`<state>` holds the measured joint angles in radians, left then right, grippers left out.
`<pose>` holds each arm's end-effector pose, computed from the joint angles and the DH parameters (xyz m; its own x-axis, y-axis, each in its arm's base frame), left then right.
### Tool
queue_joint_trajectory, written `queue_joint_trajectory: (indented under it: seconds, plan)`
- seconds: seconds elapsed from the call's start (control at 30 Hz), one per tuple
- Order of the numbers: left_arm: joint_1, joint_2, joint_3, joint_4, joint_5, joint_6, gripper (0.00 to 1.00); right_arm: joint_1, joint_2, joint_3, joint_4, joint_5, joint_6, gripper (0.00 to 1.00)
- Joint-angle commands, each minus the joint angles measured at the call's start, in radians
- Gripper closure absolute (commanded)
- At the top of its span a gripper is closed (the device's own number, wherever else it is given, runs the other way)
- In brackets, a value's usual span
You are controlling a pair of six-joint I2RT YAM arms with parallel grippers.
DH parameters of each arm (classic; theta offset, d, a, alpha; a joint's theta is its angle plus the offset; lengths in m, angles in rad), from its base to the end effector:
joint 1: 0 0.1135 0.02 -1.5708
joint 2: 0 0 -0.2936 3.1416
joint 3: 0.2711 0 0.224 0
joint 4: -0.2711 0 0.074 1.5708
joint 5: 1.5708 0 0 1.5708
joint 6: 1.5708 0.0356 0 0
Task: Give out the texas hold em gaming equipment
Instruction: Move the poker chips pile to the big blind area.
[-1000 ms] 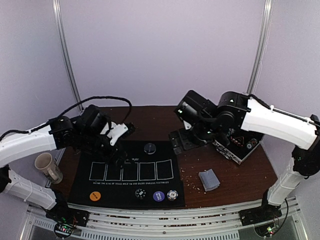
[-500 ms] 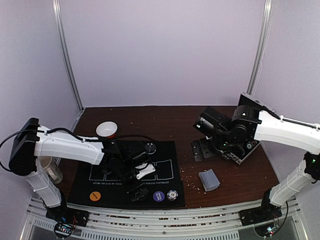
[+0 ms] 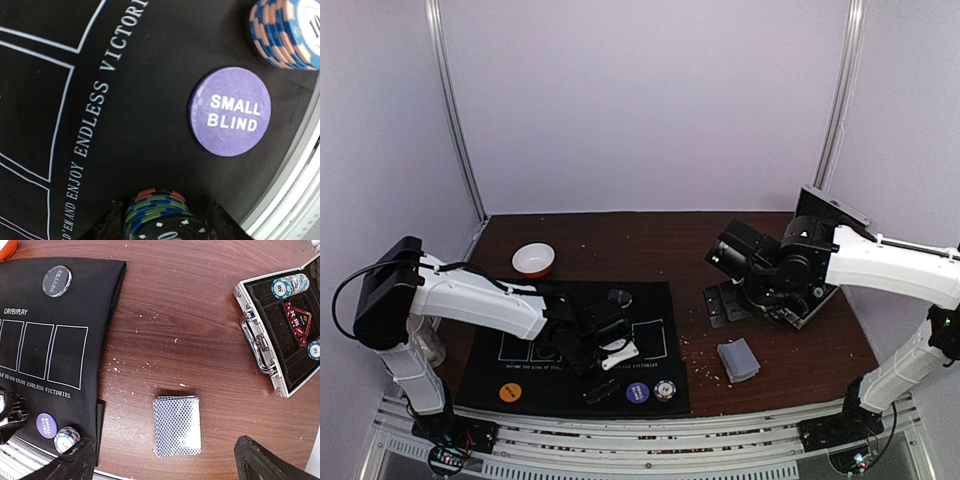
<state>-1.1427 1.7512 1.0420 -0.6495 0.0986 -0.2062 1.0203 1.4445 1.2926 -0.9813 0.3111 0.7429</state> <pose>0.1208 -0.2731 0.2003 -0.5844 0.7898 -0.1863 0.8115 0.5680 -0.1373 0.1407 0.2083 0.3337 -0.8519 -0.1569 -0.4997 -0.2271 0.9704 0.0824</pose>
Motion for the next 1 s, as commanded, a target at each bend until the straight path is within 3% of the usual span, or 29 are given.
queue_joint_trajectory:
  seconds: [0.0,0.2,0.33,0.6,0.73,0.97]
  plan:
    - [-0.002,0.006,0.023,0.008,-0.043,0.011,0.49,-0.006,0.004,-0.018,-0.002,0.021,-0.004,0.0]
    - [-0.003,0.022,-0.008,0.009,-0.021,0.025,0.59,-0.005,0.001,-0.019,-0.001,0.021,-0.003,0.0]
    - [-0.015,0.025,-0.017,0.01,-0.009,0.042,0.53,-0.005,0.006,-0.024,0.004,0.018,-0.004,0.0]
    - [-0.067,0.039,-0.035,-0.01,-0.06,0.052,0.51,-0.006,0.016,-0.022,0.009,0.012,-0.016,0.0]
    - [-0.068,0.04,-0.044,-0.014,-0.109,0.042,0.61,-0.006,0.022,-0.024,0.01,0.007,-0.019,0.0]
    - [-0.068,0.016,-0.065,-0.042,-0.118,-0.002,0.9,-0.005,0.019,-0.026,0.014,0.006,-0.025,0.0]
